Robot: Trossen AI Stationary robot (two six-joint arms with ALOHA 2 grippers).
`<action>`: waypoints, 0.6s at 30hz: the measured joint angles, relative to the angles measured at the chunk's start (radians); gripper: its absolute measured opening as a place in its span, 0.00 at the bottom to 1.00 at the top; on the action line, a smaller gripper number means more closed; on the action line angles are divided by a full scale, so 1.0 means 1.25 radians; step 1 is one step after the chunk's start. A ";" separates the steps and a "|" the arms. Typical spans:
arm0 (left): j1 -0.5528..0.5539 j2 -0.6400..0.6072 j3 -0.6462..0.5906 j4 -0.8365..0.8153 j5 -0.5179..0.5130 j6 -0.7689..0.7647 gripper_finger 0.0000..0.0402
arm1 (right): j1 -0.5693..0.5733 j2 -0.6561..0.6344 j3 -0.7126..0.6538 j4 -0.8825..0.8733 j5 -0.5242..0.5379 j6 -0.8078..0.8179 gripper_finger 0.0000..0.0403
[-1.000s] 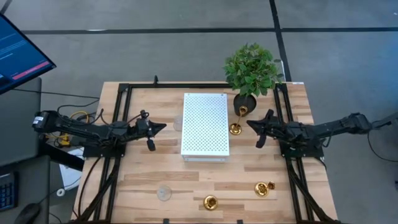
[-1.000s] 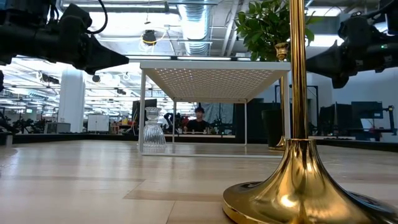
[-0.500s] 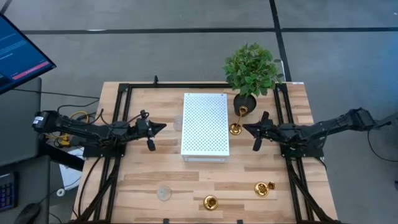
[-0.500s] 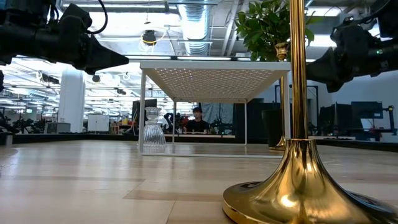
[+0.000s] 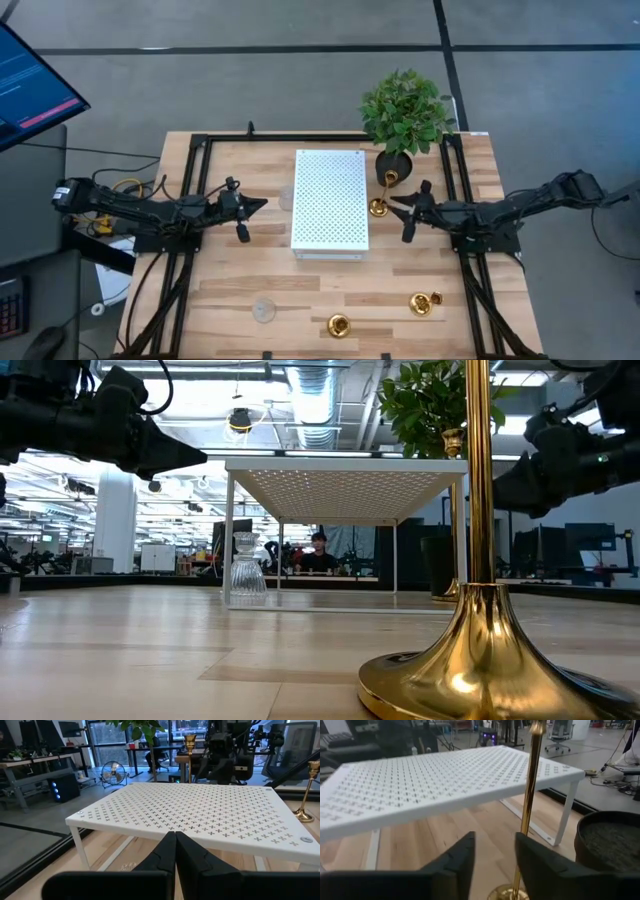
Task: Pick & Place candle stick holders
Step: Put the top golden candle holder on the shelf
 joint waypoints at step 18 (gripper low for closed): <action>0.000 0.000 0.000 -0.003 0.000 -0.001 0.02 | -0.073 0.219 0.000 0.098 -0.001 0.111 0.50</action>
